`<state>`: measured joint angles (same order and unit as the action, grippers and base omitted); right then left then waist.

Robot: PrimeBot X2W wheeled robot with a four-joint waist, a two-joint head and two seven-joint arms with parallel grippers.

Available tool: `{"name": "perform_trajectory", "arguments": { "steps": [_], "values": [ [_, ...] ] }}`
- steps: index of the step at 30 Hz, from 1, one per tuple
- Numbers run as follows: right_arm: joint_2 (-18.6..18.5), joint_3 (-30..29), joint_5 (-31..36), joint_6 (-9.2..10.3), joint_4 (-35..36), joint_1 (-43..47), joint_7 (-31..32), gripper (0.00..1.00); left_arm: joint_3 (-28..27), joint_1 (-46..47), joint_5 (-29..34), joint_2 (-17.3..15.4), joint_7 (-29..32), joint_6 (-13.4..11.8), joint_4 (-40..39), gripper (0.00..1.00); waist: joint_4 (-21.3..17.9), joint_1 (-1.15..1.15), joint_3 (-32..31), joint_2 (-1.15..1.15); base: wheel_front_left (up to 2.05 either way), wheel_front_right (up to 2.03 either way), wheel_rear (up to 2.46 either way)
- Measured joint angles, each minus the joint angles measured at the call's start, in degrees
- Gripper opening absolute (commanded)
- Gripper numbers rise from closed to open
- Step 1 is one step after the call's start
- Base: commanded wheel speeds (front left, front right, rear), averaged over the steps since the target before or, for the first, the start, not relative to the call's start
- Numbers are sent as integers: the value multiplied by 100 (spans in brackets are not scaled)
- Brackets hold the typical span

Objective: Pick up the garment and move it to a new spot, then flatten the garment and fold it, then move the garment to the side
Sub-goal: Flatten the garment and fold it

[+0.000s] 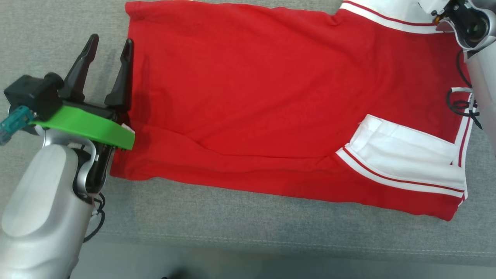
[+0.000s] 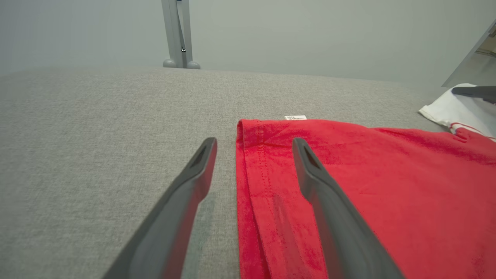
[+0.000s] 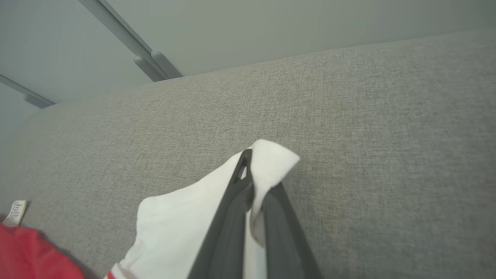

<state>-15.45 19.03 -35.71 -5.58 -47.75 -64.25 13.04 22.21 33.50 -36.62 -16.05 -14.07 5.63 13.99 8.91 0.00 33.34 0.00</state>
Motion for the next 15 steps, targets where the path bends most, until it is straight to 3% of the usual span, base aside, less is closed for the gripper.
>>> {"name": "perform_trajectory", "arguments": {
  "steps": [15],
  "values": [
    [301,224,0,-98,-94,-109,-576,0,-109,821,-465,74,599,67,1033,100,-468,0,74,0,0,0,0]
  ]
}}
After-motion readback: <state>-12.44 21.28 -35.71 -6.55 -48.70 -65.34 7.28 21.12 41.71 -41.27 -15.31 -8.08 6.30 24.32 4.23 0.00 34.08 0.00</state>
